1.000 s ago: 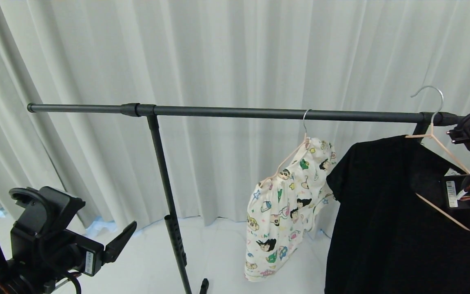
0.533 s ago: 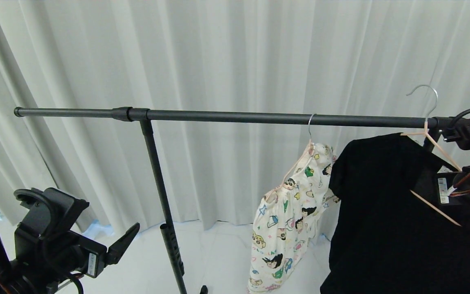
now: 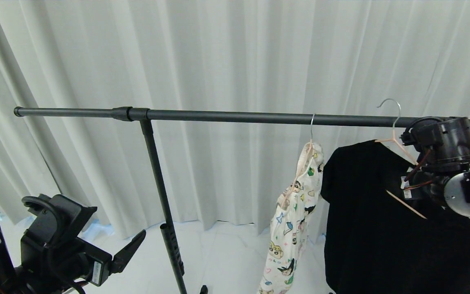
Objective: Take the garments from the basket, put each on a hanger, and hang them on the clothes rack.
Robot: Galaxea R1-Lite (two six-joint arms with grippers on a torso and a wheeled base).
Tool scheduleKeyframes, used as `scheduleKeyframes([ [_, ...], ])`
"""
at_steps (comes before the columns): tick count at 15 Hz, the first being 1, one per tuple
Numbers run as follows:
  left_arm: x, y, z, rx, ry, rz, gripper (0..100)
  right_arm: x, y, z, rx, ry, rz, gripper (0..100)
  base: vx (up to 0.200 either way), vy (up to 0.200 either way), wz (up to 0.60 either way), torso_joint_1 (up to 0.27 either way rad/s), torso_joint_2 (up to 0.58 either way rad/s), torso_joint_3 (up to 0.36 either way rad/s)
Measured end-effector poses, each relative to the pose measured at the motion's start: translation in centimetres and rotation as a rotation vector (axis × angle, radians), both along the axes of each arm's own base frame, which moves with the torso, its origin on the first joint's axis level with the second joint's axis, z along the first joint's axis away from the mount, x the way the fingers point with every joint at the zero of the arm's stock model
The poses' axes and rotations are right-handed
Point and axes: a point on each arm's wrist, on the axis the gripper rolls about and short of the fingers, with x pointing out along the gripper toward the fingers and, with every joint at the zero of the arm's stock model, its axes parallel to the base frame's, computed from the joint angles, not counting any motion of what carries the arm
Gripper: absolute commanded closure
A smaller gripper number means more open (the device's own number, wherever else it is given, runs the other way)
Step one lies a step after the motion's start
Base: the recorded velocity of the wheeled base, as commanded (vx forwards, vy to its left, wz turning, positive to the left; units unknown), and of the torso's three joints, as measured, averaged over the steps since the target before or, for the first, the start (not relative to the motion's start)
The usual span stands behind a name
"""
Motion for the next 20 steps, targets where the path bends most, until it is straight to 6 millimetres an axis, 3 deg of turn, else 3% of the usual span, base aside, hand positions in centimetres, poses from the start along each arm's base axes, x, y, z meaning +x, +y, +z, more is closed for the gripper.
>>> scheduleKeyframes([
  [4, -0.1, -0.2, 0.0, 0.002, 0.001, -0.002, 0, 1.4, 0.4, -1.6, -0.021, 0.044, -0.001, 100, 0.0, 0.0, 0.0, 0.0, 0.0, 0.0],
  [9, -0.1, -0.2, 0.0, 0.0, 0.001, -0.004, 0, 1.7, 0.6, -2.2, -0.031, 0.064, 0.002, 100, 0.0, 0.0, 0.0, 0.0, 0.0, 0.0],
  [10, -0.1, -0.2, 0.0, -0.001, 0.001, -0.004, 0, 1.7, 0.6, -2.2, -0.03, 0.064, 0.003, 0, 0.0, 0.0, 0.0, 0.0, 0.0, 0.0],
  [14, -0.1, -0.2, -0.1, -0.002, 0.005, 0.001, 0, 1.0, 0.6, -1.4, -0.01, 0.039, 0.016, 0, 0.0, 0.0, 0.0, 0.0, 0.0, 0.0],
  [20, -0.2, -0.1, -0.3, 0.0, 0.011, 0.009, 0, -2.2, 0.8, 0.5, 0.07, 0.001, 0.156, 0, 0.0, 0.0, 0.0, 0.0, 0.0, 0.0],
])
